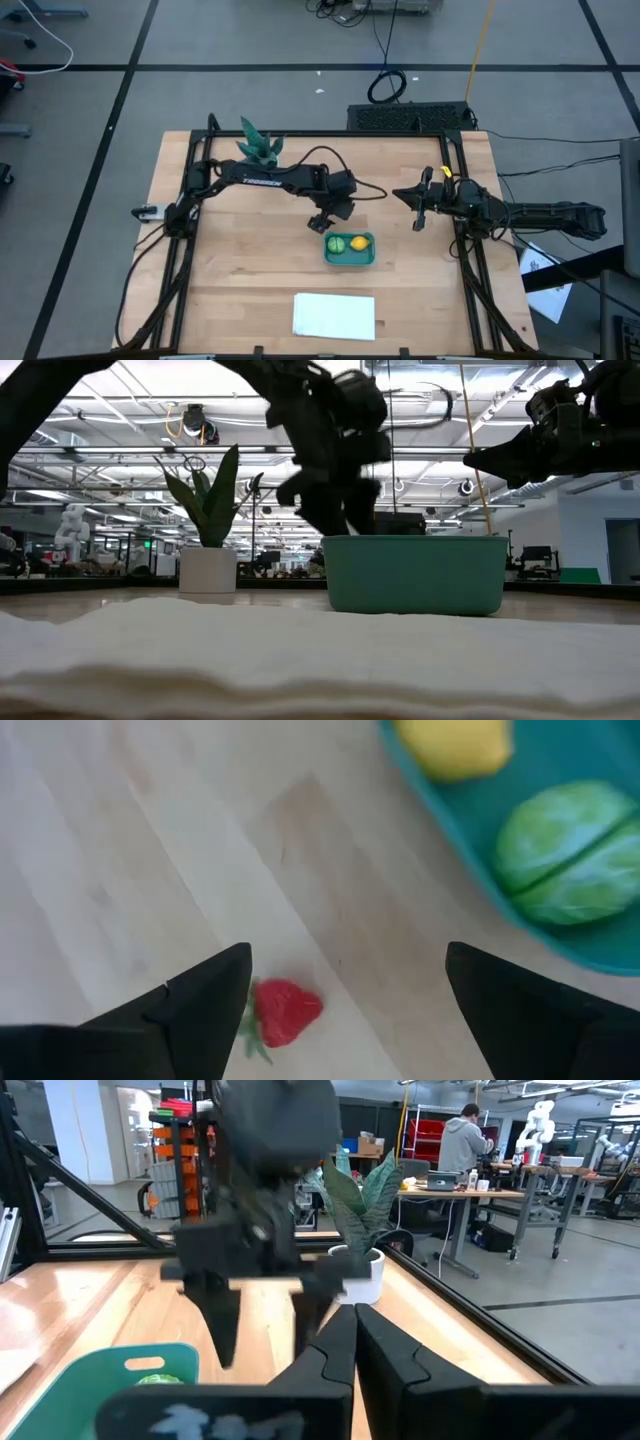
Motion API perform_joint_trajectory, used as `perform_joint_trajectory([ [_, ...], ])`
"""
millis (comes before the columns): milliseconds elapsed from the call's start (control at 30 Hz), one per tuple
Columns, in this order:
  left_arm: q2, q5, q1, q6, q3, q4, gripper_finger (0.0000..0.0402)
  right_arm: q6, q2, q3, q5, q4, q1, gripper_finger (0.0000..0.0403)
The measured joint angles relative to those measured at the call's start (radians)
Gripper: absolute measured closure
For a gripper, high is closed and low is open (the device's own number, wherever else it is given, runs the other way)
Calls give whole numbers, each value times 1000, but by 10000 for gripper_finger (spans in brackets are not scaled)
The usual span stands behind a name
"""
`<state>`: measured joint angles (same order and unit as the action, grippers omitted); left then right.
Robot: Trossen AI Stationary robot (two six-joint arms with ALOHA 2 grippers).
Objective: Pick and placing Produce into tupperware
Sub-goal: Put the strawberry into the bin
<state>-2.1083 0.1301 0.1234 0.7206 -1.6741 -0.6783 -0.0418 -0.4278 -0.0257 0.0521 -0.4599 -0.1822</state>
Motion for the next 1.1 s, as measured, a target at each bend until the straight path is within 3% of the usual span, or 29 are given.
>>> perform_joint_trajectory([
  [267,64,-75,-8,284,-3,-9,62,1,-1,0,0,-1,0,403],
  [467,49,-205,6,487,5,-10,62,1,-4,0,0,0,0,403],
  [800,49,-245,11,900,91,92,62,-4,-5,0,0,0,0,403],
  [1100,48,-228,6,976,137,155,62,-4,-5,0,0,0,0,403],
])
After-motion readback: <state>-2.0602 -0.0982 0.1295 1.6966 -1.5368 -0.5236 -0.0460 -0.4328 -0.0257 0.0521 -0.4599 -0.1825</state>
